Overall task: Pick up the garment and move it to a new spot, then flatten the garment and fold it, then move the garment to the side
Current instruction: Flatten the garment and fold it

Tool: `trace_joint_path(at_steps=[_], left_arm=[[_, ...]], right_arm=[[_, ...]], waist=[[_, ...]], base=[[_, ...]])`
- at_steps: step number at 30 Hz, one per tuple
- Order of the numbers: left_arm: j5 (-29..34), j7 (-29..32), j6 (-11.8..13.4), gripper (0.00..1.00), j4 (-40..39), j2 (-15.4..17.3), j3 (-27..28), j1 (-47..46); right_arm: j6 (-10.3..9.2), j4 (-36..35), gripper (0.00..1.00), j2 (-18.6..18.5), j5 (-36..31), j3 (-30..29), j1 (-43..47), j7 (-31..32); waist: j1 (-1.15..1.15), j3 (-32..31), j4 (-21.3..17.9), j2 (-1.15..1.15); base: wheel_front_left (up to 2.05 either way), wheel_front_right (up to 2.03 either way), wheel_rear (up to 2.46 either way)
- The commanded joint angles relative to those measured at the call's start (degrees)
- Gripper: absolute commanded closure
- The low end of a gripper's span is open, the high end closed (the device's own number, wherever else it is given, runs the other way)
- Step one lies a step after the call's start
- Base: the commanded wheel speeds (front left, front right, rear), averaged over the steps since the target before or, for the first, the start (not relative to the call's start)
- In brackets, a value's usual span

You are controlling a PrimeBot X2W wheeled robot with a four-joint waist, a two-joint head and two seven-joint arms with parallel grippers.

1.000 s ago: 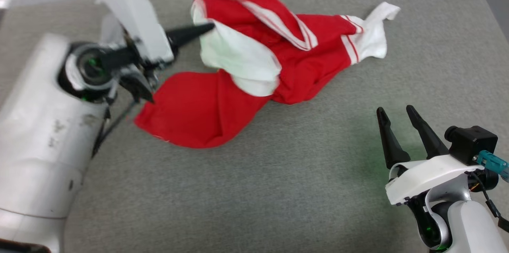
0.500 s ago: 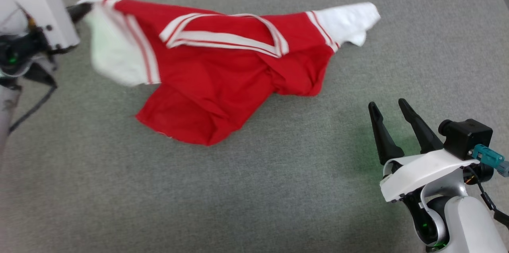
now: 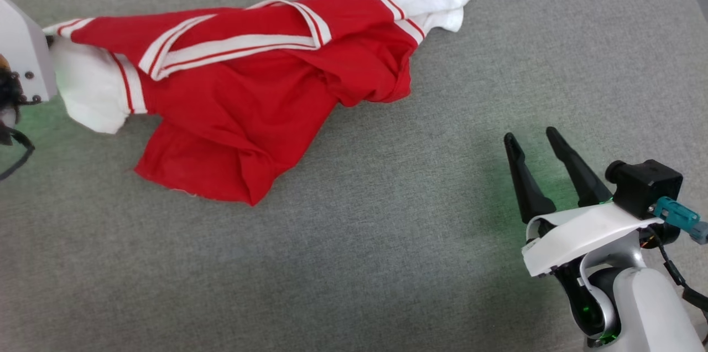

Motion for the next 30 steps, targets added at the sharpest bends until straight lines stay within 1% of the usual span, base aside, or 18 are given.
trace_joint_path(at_steps=[1, 5, 9, 11, 13, 16, 19, 22, 23, 26, 30], left_arm=[[0.09, -1.3, -0.64, 0.0, 1.24, -0.46, -0.11, -0.25], [1.4, -2.98, -1.64, 0.0, 1.74, -0.5, -1.61, -1.25], [2.53, -4.64, -2.52, 0.0, -1.22, -0.34, -4.23, -3.05], [2.96, -4.92, -2.51, 0.0, -5.17, -0.37, -6.56, -3.66], [1.36, -4.04, -2.55, 0.0, -10.5, -0.18, -9.15, -3.8], [-0.75, -1.54, -2.43, 0.0, -19.31, 1.33, -14.32, -3.75], [-2.94, 0.47, -2.44, 0.0, -27.1, 2.01, -18.83, -3.9], [-3.33, 1.38, -2.44, 0.0, -32.12, 3.44, -22.67, -4.66], [-3.04, 1.48, -2.44, 0.0, -33.09, 3.93, -23.83, -4.99], [-2.8, 1.66, -2.45, 0.0, -35.0, 3.9, -27.29, -5.97], [-0.24, 1.47, -2.45, 0.0, -34.52, 4.01, -30.94, -8.82]], right_arm=[[-0.06, -0.35, 0.0, 0.13, 0.07, -0.39, -0.07, -0.23], [-0.06, -0.58, 0.0, 0.13, -0.31, -0.7, 0.07, 0.13], [-0.06, -0.79, 0.0, 0.12, -0.86, -1.06, 0.17, 0.67], [-0.06, -0.9, 0.0, 0.12, -0.91, -1.14, 0.24, 0.93], [-0.06, -0.91, 0.0, 0.11, -0.84, -1.1, 0.32, 1.09], [-0.06, -0.92, 0.0, 0.12, -0.51, -0.55, 0.32, 1.21], [-0.06, -0.69, 0.0, 0.11, -0.21, 0.05, -0.11, 0.96], [-0.06, -0.43, 0.0, 0.09, 0.33, 0.73, -0.49, 0.54], [-0.06, -0.26, 0.0, 0.1, 0.5, 0.83, -0.59, 0.33], [-0.06, 0.15, 0.0, 0.1, 0.93, 1.11, -0.72, -0.23], [-0.06, 0.81, 0.0, 0.11, 1.77, 2.29, -1.6, -1.01]], waist=[[0.0, 0.34, 0.04, 0.0], [0.0, -0.32, 1.18, 0.0], [0.0, -1.55, 2.86, 0.0], [0.0, -2.02, 3.62, 0.0], [0.0, -2.34, 4.21, 0.0], [0.0, -2.4, 4.66, 0.0], [0.0, -2.12, 4.52, 0.0], [0.0, -1.52, 3.9, 0.0], [0.0, -1.27, 3.64, 0.0], [0.0, -0.62, 2.93, 0.0], [0.0, 0.44, 1.51, 0.0]], base=[[0.0, 0.0, 0.0], [0.0, 0.0, 0.0], [0.0, 0.0, 0.0], [0.0, 0.0, 0.0], [0.0, 0.0, 0.0], [0.0, 0.0, 0.0], [0.0, 0.0, 0.0], [0.0, 0.0, 0.0], [0.0, 0.0, 0.0], [0.0, 0.0, 0.0], [0.0, 0.0, 0.0]])
